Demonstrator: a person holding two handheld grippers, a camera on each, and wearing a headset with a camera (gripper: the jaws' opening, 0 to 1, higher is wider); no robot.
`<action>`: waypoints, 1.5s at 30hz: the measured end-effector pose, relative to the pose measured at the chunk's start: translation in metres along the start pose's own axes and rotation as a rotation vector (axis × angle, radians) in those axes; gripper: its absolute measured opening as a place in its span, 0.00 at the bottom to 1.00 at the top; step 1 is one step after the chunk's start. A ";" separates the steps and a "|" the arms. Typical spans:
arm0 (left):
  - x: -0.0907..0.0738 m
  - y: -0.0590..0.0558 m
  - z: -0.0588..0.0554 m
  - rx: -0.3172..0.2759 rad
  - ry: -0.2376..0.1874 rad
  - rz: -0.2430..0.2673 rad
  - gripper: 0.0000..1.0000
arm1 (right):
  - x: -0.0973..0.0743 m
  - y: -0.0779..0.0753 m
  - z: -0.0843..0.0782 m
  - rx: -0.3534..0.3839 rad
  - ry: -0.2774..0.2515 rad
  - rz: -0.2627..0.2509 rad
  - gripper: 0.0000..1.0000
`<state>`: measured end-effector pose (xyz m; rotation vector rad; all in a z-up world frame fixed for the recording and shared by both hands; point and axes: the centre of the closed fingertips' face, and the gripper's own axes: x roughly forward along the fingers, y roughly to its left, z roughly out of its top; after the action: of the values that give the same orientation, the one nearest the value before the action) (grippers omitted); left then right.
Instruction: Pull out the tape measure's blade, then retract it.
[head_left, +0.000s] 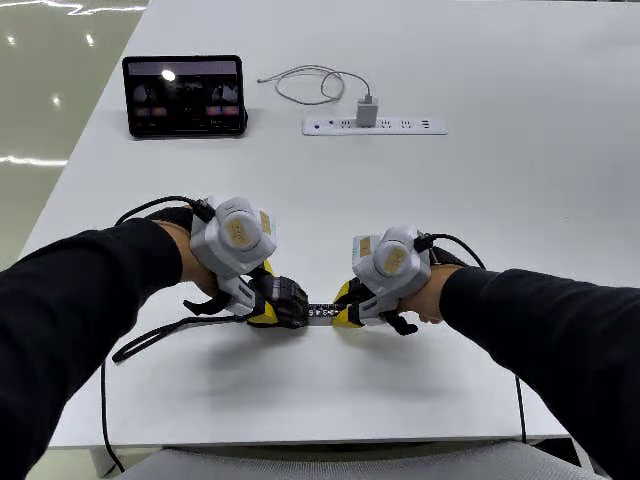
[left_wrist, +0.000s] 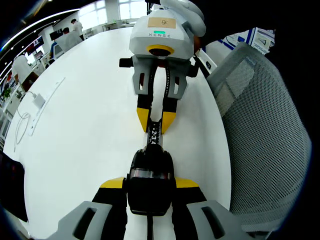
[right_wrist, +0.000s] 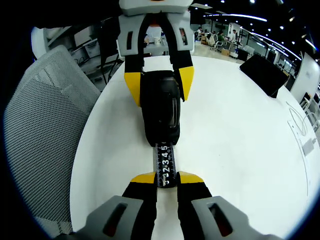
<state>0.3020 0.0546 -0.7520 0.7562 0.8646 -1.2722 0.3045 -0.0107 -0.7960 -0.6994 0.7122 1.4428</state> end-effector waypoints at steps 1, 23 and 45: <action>0.000 0.000 0.000 0.000 0.000 0.000 0.30 | 0.000 0.000 0.000 -0.001 0.000 -0.001 0.10; 0.000 0.001 -0.001 0.010 0.000 0.001 0.30 | -0.009 -0.002 -0.010 0.039 -0.011 -0.010 0.10; 0.001 0.000 0.000 0.007 -0.002 0.009 0.30 | -0.016 -0.001 -0.018 0.031 0.003 -0.012 0.10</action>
<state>0.3016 0.0542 -0.7524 0.7636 0.8545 -1.2679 0.3053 -0.0348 -0.7949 -0.6809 0.7305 1.4175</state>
